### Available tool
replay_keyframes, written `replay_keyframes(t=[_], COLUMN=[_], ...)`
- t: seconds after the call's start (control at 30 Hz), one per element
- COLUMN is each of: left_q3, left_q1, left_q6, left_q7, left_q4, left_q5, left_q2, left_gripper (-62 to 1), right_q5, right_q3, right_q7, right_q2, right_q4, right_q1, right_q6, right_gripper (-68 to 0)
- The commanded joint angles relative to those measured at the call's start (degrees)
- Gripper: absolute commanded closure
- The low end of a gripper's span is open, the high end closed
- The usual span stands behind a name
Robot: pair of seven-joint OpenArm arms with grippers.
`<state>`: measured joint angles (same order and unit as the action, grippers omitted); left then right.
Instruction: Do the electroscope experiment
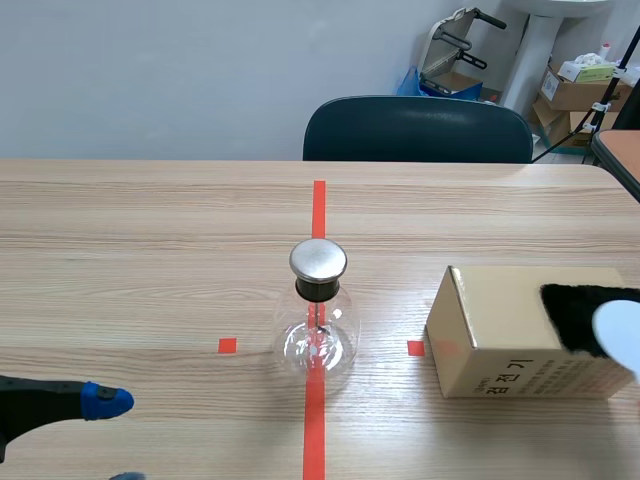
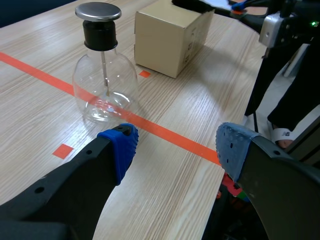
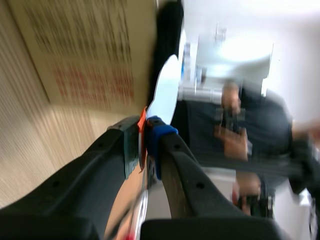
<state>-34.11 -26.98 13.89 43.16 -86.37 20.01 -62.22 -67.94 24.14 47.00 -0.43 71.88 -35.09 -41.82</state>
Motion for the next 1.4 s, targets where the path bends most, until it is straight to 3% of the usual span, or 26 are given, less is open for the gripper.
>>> replay_keyframes(t=[0.0,0.1,0.27,0.33,0.4,0.53,0.6,0.67,0.8,0.87,0.93,1.1,1.17,1.23,1.37], left_q3=[0.11,0.11,0.11,0.11,0.11,0.11,0.11,0.11,0.11,0.11,0.11,0.11,0.11,0.11,0.11], left_q1=[0.0,0.0,0.0,0.0,0.0,0.0,0.0,0.0,0.0,0.0,0.0,0.0,0.0,0.0,0.0], left_q6=[0.92,1.25,2.54,2.54,2.54,2.34,2.34,2.34,2.34,2.32,2.32,2.32,2.32,2.32,2.29], left_q7=[1.36,1.46,2.47,2.47,2.47,2.51,2.84,3.52,3.82,4.02,4.52,5.27,5.44,5.46,5.46], left_q4=[-0.98,-0.98,-0.98,-0.98,-0.98,-0.98,-0.98,-0.96,-0.96,-0.96,-0.96,-0.96,-0.96,-0.96,-0.96], left_q5=[0.26,-0.09,-0.09,-0.07,-0.07,-0.04,-0.04,-0.04,-0.04,-0.04,-0.04,-0.04,-0.04,-0.04,-0.04], left_q2=[0.11,0.11,0.11,0.11,0.11,0.11,0.11,0.09,0.09,0.09,0.09,0.09,0.09,0.09,0.11], left_gripper=[-36.4,-36.4,-36.4,-36.4,-36.4,-36.4,-36.4,-36.4,-36.4,-36.4,-36.4,-36.4,-36.4,-36.4,-36.4], right_q5=[0.17,0.2,0.22,0.2,0.09,-0.07,-0.04,-0.02,-0.02,-0.02,-0.04,-0.07,-0.07,0.0,0.02], right_q3=[0.26,0.28,0.28,0.28,0.28,-0.15,-0.55,-0.59,-0.57,-0.57,-0.57,-0.59,-0.59,-0.59,-0.57], right_q7=[4.13,5.77,-10.51,-13.44,-11.47,0.48,2.67,0.74,-11.02,-14.25,-12.96,1.4,3.8,1.4,-11.3], right_q2=[0.26,0.22,0.09,0.11,0.11,0.11,0.09,0.04,0.11,0.15,0.28,0.24,0.17,0.07,0.11], right_q4=[0.15,0.15,-0.33,-0.35,-0.35,-0.35,-0.35,-0.37,-0.66,-0.66,-0.66,-0.66,-0.76,-1.27,-2.64], right_q1=[-0.02,-0.17,-0.31,-0.31,-0.26,-0.26,-0.31,-0.31,-0.28,-0.28,-0.28,-0.28,-0.31,-0.31,-0.31], right_q6=[-3.04,-3.04,-3.04,-3.04,-3.04,-3.04,-3.04,-3.04,-3.04,-3.04,-3.04,-3.04,-3.04,-3.04,-3.04], right_gripper=[-1.7,-1.7,-1.7,-1.7,-1.7,-1.7,-1.7,-1.7,-1.7,-1.7,-1.7,-1.7,-1.7,-1.7,-1.7])
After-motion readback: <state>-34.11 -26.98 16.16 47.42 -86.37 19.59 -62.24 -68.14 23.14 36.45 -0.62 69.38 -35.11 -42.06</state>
